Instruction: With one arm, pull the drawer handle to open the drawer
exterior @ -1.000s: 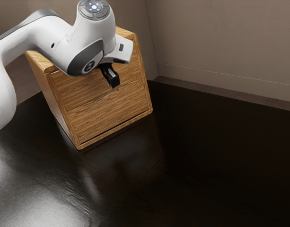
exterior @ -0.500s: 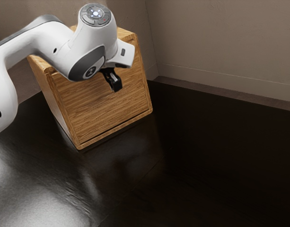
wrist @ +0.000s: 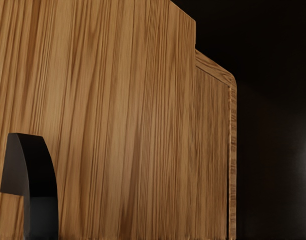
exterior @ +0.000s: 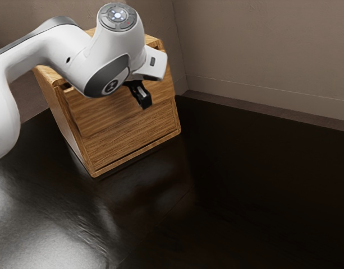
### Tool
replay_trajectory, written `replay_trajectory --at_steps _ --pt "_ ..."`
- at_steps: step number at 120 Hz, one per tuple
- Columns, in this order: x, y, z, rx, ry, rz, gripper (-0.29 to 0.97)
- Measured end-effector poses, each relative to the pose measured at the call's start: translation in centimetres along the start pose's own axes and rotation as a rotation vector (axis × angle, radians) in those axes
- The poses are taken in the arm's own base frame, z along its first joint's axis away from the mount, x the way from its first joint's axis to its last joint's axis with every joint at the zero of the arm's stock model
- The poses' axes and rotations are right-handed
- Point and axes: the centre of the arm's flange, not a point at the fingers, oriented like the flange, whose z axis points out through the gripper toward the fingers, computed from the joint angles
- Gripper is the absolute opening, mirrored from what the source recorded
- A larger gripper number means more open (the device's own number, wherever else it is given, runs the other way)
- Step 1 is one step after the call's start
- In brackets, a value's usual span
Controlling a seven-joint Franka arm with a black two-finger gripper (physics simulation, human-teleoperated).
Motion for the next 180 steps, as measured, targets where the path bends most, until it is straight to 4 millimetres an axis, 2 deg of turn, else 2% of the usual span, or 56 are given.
replay_trajectory --at_steps 29,58,81,101,114,123,138,165,180 --pt "0.2 1.1 -0.9 -0.007 0.011 0.012 0.64" --pt "1.3 3.1 -1.7 -0.018 0.028 0.041 0.7" --pt "1.3 4.1 -2.2 -0.028 0.032 0.052 0.69" --pt "1.2 5.0 -3.1 -0.033 0.039 0.064 0.62" --pt "1.1 6.2 -3.5 -0.042 0.042 0.08 0.67" --pt "1.0 6.6 -3.8 -0.045 0.044 0.085 0.62" --pt "0.7 6.7 -4.9 -0.04 0.056 0.086 0.43" --pt "0.5 7.5 -5.8 -0.034 0.066 0.095 0.3" --pt "0.5 7.8 -6.0 -0.031 0.069 0.092 0.31"
